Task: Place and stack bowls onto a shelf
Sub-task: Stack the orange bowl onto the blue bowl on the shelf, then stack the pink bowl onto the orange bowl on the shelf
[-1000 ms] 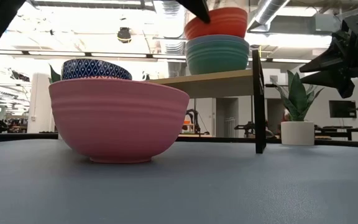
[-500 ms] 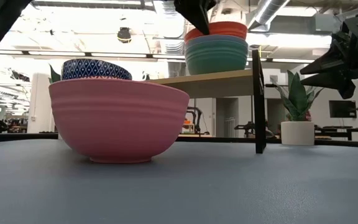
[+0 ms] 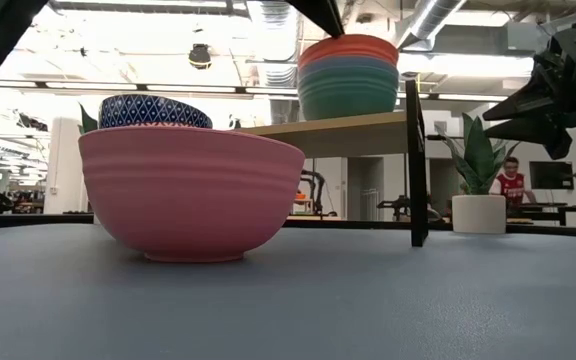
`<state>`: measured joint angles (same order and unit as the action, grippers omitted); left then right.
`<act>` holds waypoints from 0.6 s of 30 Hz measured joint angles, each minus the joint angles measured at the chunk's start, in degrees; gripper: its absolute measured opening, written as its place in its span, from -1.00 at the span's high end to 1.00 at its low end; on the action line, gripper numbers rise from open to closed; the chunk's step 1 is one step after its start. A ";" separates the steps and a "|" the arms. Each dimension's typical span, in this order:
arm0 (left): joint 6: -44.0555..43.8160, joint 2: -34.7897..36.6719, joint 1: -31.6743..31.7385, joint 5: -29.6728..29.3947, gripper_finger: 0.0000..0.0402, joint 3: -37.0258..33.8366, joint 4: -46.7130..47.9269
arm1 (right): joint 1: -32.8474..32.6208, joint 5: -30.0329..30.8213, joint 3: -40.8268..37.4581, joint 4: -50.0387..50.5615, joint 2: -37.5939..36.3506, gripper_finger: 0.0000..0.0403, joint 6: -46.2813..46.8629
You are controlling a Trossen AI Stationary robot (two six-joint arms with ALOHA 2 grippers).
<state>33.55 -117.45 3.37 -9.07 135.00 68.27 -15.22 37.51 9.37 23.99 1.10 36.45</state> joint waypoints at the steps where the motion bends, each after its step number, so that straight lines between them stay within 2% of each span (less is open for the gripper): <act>1: -0.45 0.19 -0.12 -0.77 0.46 0.00 0.04 | 0.00 0.00 0.00 0.00 0.00 0.05 0.08; 9: -6.77 4.26 -1.72 -2.75 0.43 0.00 -0.41 | 0.00 0.00 0.00 0.47 0.02 0.05 0.63; 15: -18.46 6.94 -4.26 -3.18 0.44 -0.02 0.24 | 0.00 0.00 0.00 0.48 0.02 0.05 0.63; 18: -23.86 7.82 -6.73 -1.13 0.49 -0.02 1.86 | 0.00 0.00 0.00 0.48 0.02 0.05 0.65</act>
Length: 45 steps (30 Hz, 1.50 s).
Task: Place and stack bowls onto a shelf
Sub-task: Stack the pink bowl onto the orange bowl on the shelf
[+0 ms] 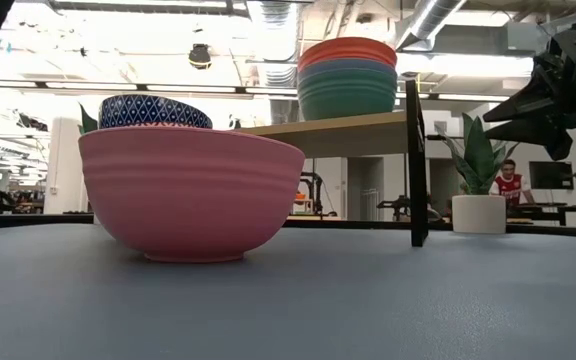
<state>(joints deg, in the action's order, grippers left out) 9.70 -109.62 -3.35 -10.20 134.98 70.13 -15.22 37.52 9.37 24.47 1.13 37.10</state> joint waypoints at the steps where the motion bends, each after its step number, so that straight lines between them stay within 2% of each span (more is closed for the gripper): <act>1: -1.02 0.22 -1.19 1.00 0.51 0.00 1.09 | 0.00 0.00 0.00 -0.01 0.00 0.05 -0.01; 4: -5.09 0.67 -4.99 3.81 0.60 -0.02 5.85 | 0.00 0.00 0.00 0.16 0.00 0.05 -0.01; 8: -13.21 0.68 -8.27 4.46 0.66 -1.12 14.45 | 0.00 0.00 0.00 0.81 0.00 0.05 0.01; 11: -14.39 0.68 -11.16 6.93 0.66 -4.30 18.55 | 0.00 0.00 0.00 0.83 0.00 0.05 0.01; 14: -14.83 0.68 -15.34 9.78 0.64 -8.80 18.46 | 0.00 0.00 0.00 0.83 0.00 0.05 0.01; 18: -15.14 0.57 -19.01 12.93 0.57 -15.77 13.82 | 0.00 -0.07 0.00 0.90 0.00 0.05 0.01; 22: -17.38 0.58 -20.02 13.56 0.44 -18.93 8.87 | 0.00 -0.09 0.00 0.92 0.00 0.05 0.01; 27: -19.08 0.63 -21.56 10.47 0.24 -21.89 7.70 | 0.00 -0.13 0.00 0.87 0.00 0.05 0.01; 32: -21.17 0.59 -23.60 5.74 0.09 -28.01 3.73 | 0.00 -0.15 0.00 1.29 0.00 0.05 0.01; 39: -24.32 4.74 -23.63 4.93 0.04 -37.46 -11.63 | -0.01 -0.18 0.00 1.87 0.00 0.05 0.01; 45: -23.91 7.48 -23.65 4.99 0.04 -43.88 -16.80 | 0.00 -0.15 0.00 2.28 0.00 0.05 0.01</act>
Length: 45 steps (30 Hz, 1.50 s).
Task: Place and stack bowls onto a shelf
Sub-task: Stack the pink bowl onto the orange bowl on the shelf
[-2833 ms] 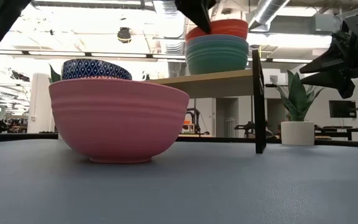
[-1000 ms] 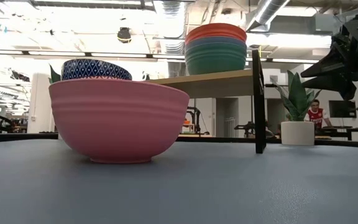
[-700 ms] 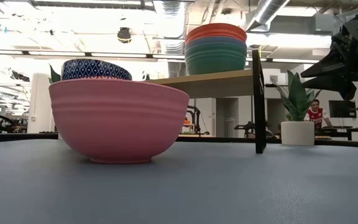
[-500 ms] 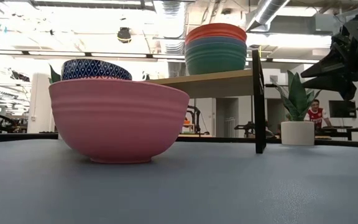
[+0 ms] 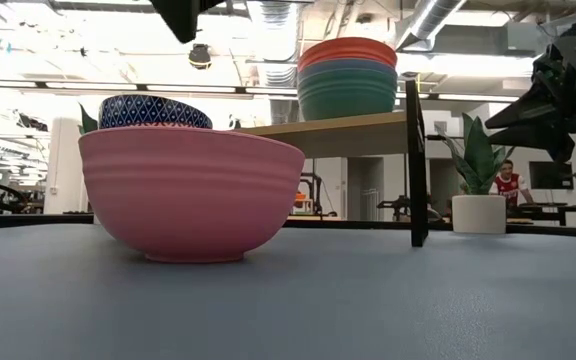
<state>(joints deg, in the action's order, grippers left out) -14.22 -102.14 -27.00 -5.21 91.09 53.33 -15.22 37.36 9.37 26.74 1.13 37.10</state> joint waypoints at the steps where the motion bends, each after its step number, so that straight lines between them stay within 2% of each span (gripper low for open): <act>1: 0.32 0.83 0.00 0.00 0.04 -0.92 -1.07 | 0.00 0.00 0.00 0.01 -0.02 0.05 0.00; 10: -0.28 6.24 0.02 -0.09 0.04 -13.04 -10.76 | 0.00 0.04 0.00 0.30 0.00 0.05 1.03; 14: -2.31 6.99 0.02 2.25 0.04 -19.01 -16.79 | -0.01 0.07 0.00 0.50 -0.01 0.05 1.03; 26: 0.63 7.50 0.73 6.37 0.04 -25.90 -23.15 | 0.00 0.09 0.07 3.04 0.00 0.05 2.56; 32: -1.38 7.49 1.20 7.98 0.06 -30.67 -30.66 | 0.00 0.11 0.07 3.08 0.00 0.05 2.56; 39: -1.50 7.36 1.25 6.42 0.31 -34.60 -33.02 | 0.00 0.11 0.07 3.17 0.00 0.05 3.42; 45: -1.48 7.36 1.18 6.33 0.74 -36.02 -33.79 | 0.00 0.09 0.07 3.21 0.00 0.05 3.43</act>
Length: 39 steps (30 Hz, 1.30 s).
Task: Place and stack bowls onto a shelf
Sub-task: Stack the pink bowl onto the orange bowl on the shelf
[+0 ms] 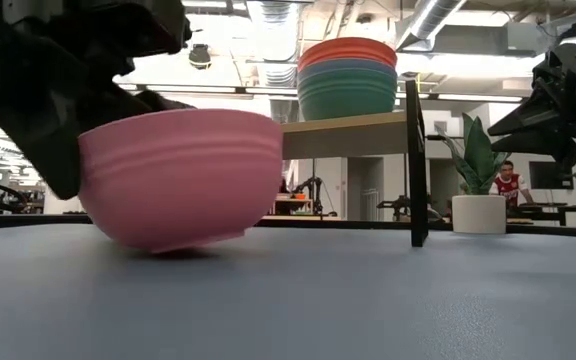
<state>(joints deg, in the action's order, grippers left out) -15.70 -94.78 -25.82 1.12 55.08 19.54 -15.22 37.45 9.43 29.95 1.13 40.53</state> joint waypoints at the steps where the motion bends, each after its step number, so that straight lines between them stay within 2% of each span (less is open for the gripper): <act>1: 0.05 0.00 0.00 -0.39 0.84 0.03 -0.53 | -0.01 0.00 0.00 0.00 0.00 0.05 0.00; 3: -0.45 0.07 0.07 -1.07 0.95 0.46 -1.46 | -0.01 0.00 0.00 0.01 0.00 0.05 0.00; 7: -2.34 0.03 0.13 -0.88 0.97 1.72 -3.19 | 0.00 -0.02 0.00 0.02 -0.02 0.05 0.00; 12: -3.01 -0.07 0.04 2.31 1.00 7.06 -3.66 | 0.00 -0.01 0.00 0.02 -0.02 0.05 -0.04; 15: -2.75 -0.09 0.04 2.17 1.00 10.66 -3.45 | 0.00 -0.02 0.00 0.03 -0.01 0.05 -0.02; 20: 0.39 -0.09 0.76 0.84 1.00 18.87 5.43 | 0.00 -0.02 -0.02 0.02 0.00 0.05 0.00; 31: 14.59 -0.09 3.75 -14.11 1.00 44.71 35.66 | -0.02 -0.04 -0.04 0.02 0.00 0.05 -0.04; 35: 19.65 -0.06 6.88 -20.38 1.00 52.72 41.17 | 0.00 -0.02 -0.04 0.32 0.00 0.05 -0.46; 39: 26.76 -0.07 12.05 -26.60 1.00 58.41 41.33 | 0.00 -0.02 -0.04 0.63 0.00 0.05 -0.46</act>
<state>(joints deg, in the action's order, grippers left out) 11.06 -94.85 -13.78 -25.48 113.49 60.87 -15.22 37.43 9.39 30.59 1.13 40.07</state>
